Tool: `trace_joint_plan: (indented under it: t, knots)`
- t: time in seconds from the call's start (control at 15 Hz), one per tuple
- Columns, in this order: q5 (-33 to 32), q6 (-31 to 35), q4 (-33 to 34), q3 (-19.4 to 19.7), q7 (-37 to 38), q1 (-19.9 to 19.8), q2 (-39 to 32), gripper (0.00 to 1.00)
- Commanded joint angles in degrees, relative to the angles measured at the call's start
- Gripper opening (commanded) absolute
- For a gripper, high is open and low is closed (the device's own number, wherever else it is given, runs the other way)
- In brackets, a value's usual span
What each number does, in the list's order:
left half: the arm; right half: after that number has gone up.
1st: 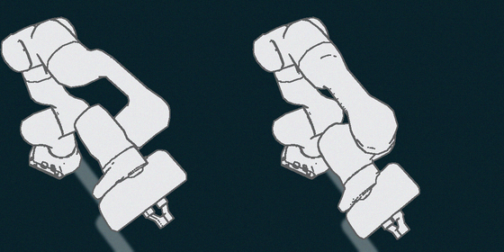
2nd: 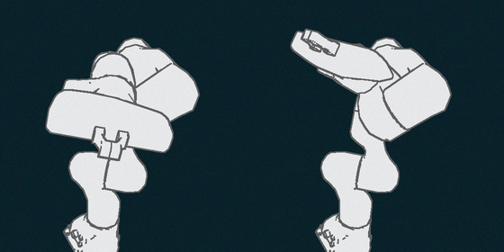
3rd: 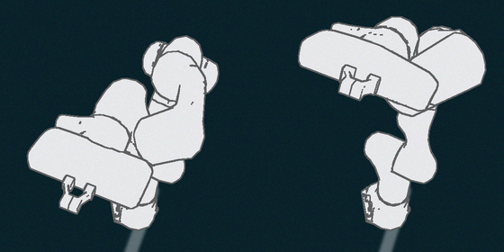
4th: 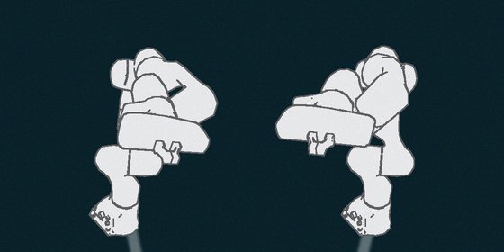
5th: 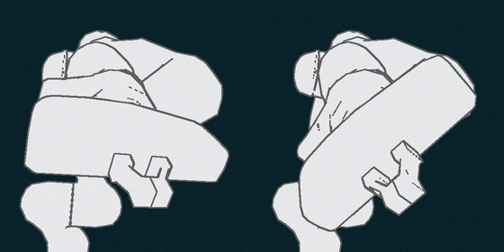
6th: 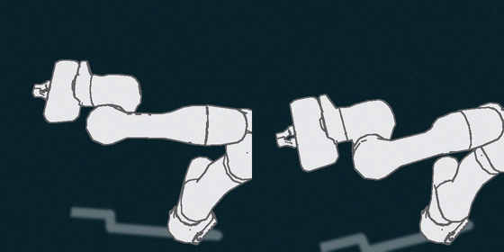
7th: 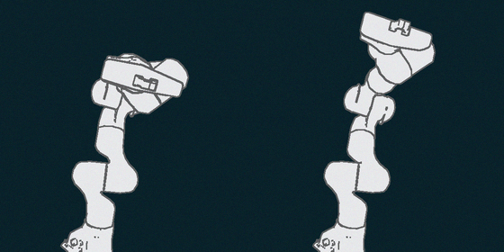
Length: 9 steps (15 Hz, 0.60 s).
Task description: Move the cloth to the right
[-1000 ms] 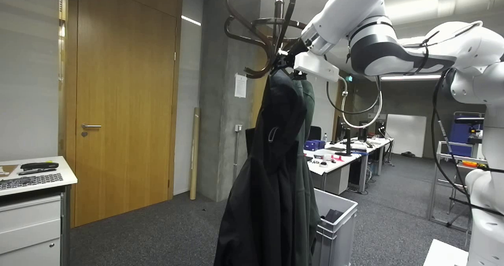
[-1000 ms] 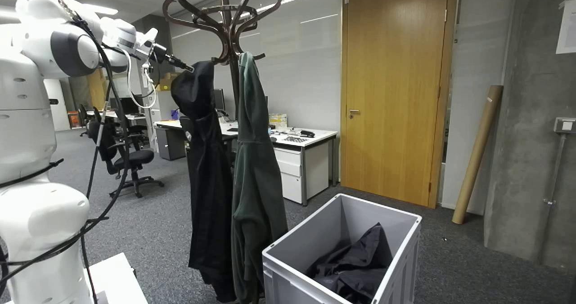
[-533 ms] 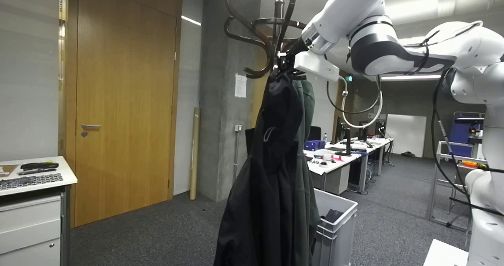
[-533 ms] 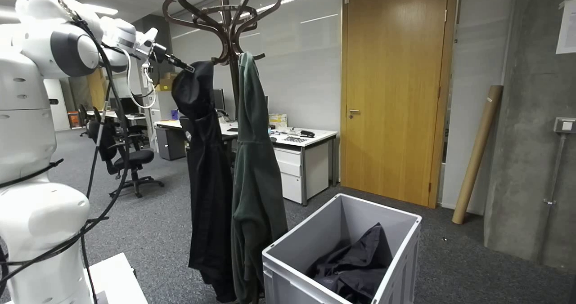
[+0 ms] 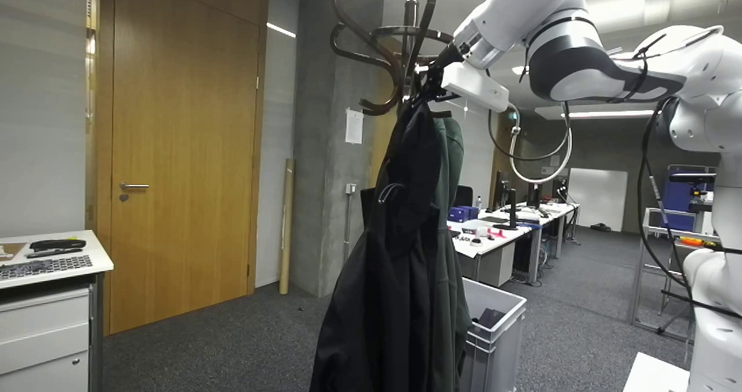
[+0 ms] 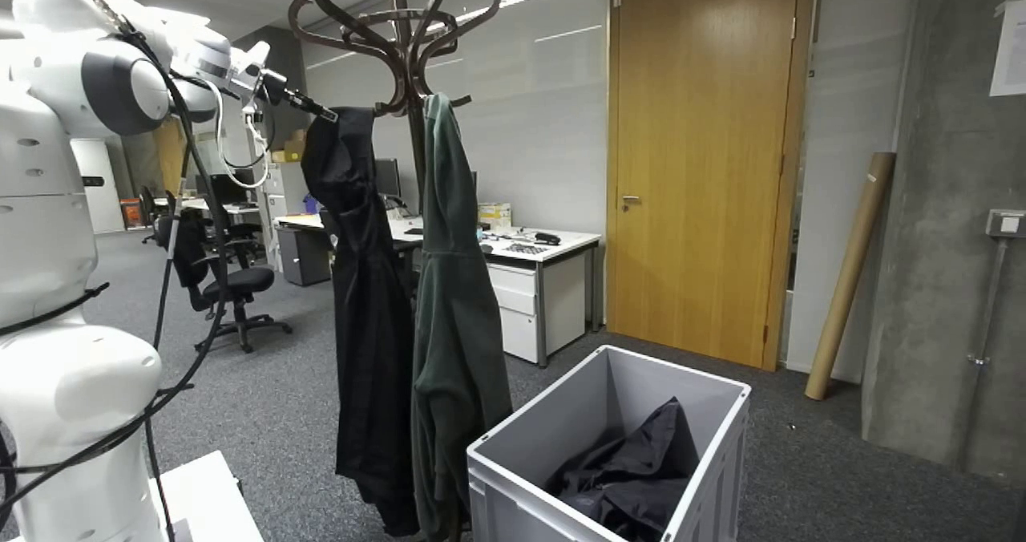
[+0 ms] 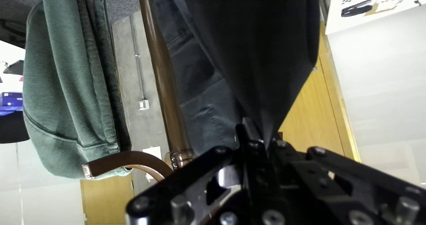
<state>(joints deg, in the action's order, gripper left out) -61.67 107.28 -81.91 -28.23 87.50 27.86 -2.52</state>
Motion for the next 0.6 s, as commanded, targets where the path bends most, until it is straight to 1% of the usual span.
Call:
trace_joint_plan:
  t: [0.0,0.33,0.53]
  knots:
    - [1.8,-3.1,-1.7,-0.3,0.3,1.3,3.3,0.0]
    - [6.4,-6.4,-4.3,-1.2,-0.9,1.7,6.9,0.0]
    - [12.1,-8.4,-6.6,-1.9,-2.3,1.4,9.4,0.0]
